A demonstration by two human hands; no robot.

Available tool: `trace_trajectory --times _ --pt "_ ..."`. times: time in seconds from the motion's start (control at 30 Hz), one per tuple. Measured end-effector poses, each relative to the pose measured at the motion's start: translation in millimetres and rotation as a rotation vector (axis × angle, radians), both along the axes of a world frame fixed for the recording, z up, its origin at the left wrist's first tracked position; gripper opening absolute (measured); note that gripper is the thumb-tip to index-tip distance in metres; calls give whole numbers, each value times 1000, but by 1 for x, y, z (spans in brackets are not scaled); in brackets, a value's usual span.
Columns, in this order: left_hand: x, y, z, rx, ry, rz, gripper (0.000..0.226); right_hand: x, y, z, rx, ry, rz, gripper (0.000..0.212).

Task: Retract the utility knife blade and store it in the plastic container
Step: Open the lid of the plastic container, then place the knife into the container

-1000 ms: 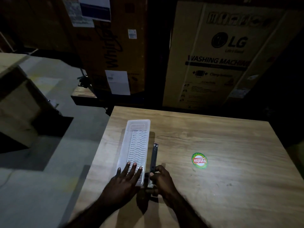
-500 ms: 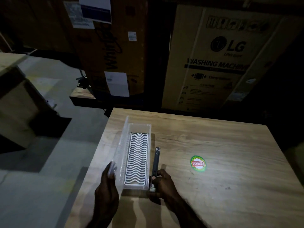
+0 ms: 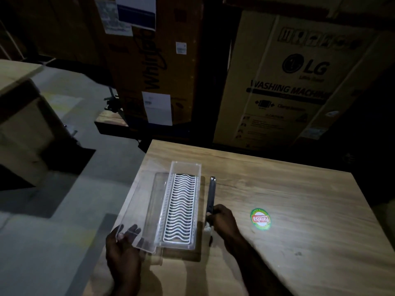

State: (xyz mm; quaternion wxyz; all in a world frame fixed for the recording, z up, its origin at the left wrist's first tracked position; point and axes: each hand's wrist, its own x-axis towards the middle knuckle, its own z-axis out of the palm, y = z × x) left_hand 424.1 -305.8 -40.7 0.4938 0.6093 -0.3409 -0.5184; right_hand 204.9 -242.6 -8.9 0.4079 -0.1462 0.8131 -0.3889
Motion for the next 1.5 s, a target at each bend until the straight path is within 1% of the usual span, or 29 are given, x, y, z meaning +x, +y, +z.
trace_trajectory --times 0.03,0.13,0.17,0.23,0.27,0.33,0.37,0.4,0.43,0.57,0.63,0.7,0.8,0.87,0.9,0.97,1.0,1.03,1.07,1.1,1.13,1.17,1.2,1.23,1.3,1.37,1.4,1.43,1.5 --pt "1 -1 -2 11 26 10 30 -2 -7 4 -3 28 17 8" --pt "1 0 1 33 90 51 29 -5 -31 13 13 159 107 22" --pt "0 0 2 41 99 70 29 -4 -38 15 29 204 153 23" --pt "0 1 6 23 94 104 26 2 -50 17 55 262 224 20" --pt "1 1 12 17 120 78 24 5 -56 16 65 283 246 19" --pt "-1 2 16 32 116 66 23 15 -64 15 101 337 282 22" --pt "1 0 12 18 86 83 24 21 -67 13 125 375 308 24" --pt "0 -1 12 46 90 116 27 26 -68 11 146 415 341 27" --pt "2 -3 10 29 80 103 29 32 -70 8 164 457 380 31" --pt "9 -10 3 68 127 149 15 55 -77 -2 208 607 536 65" --pt "6 -7 6 73 148 141 14 59 -79 -5 227 636 557 70" --pt "9 -8 4 83 191 175 12 66 -85 -8 253 632 569 63" --pt "6 -8 1 112 236 196 19 68 -84 -7 313 656 578 42" --pt "5 -7 0 132 254 202 19 64 -83 -5 342 577 542 24" --pt "3 -6 2 125 244 194 18 61 -83 -1 348 548 564 26" --pt "3 -6 3 117 223 192 16 58 -84 2 360 595 632 40" --pt "4 -6 0 116 219 192 16 59 -82 6 334 589 638 40" --pt "3 -6 0 113 222 195 18 63 -81 5 319 521 585 34" --pt "3 -6 -1 110 214 186 21 66 -81 2 305 560 533 19" --pt "3 -5 1 106 212 184 24 70 -80 6 325 607 578 8" --pt "2 -5 3 85 204 186 26 69 -78 5 362 693 568 19" --pt "1 -5 3 70 181 188 26 69 -78 1 365 779 552 22" --pt "-1 -6 5 41 157 186 26 68 -79 4 330 768 560 22" --pt "-1 -7 6 13 133 175 27 67 -77 9 286 750 537 27" --pt "-8 -9 13 -37 129 138 30 56 -70 12 223 761 442 35" --pt "-11 -11 18 -80 85 124 34 49 -66 6 189 815 342 33" --pt "-14 -10 23 -107 58 117 34 47 -64 2 174 810 320 29" --pt "-16 -7 26 -144 31 103 32 47 -62 -2 147 771 307 25" --pt "-21 1 36 -247 -45 48 20 45 -60 -10 55 670 239 18"
